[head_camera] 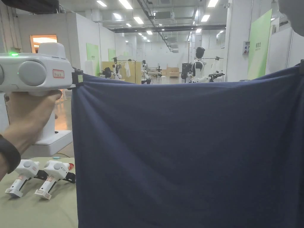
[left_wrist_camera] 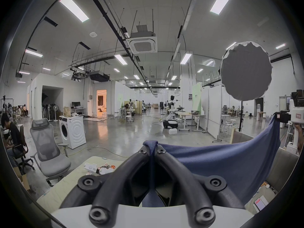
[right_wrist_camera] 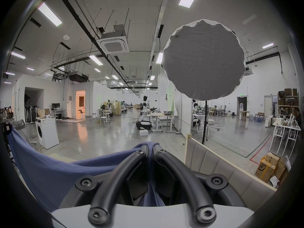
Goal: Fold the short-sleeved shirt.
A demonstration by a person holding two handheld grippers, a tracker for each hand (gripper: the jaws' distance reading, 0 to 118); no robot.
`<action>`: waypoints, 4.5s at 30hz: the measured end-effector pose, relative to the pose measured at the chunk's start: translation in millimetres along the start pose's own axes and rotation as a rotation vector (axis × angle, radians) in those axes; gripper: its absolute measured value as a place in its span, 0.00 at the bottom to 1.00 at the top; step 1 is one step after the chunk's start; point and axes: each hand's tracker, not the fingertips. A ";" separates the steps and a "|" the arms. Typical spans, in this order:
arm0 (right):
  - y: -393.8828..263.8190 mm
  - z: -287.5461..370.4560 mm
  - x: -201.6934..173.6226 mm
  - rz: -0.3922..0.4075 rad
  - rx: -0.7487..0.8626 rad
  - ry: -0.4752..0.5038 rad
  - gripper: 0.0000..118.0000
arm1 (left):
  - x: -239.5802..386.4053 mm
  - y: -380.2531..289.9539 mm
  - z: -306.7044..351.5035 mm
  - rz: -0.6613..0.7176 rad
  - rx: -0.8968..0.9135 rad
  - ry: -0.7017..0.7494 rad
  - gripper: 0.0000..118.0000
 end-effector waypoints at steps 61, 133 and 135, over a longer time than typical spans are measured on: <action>-322.4 193.4 40.5 -0.211 -0.298 0.196 0.01 | -32.0 -322.7 144.1 0.111 -0.300 -0.098 0.00; -355.2 331.5 -34.7 -0.005 -0.156 0.254 0.00 | 47.3 -307.5 310.0 -0.061 -0.153 -0.076 0.00; -361.5 330.9 -31.6 -0.020 -0.182 0.256 0.00 | 28.6 -319.1 297.1 -0.063 -0.292 -0.067 0.21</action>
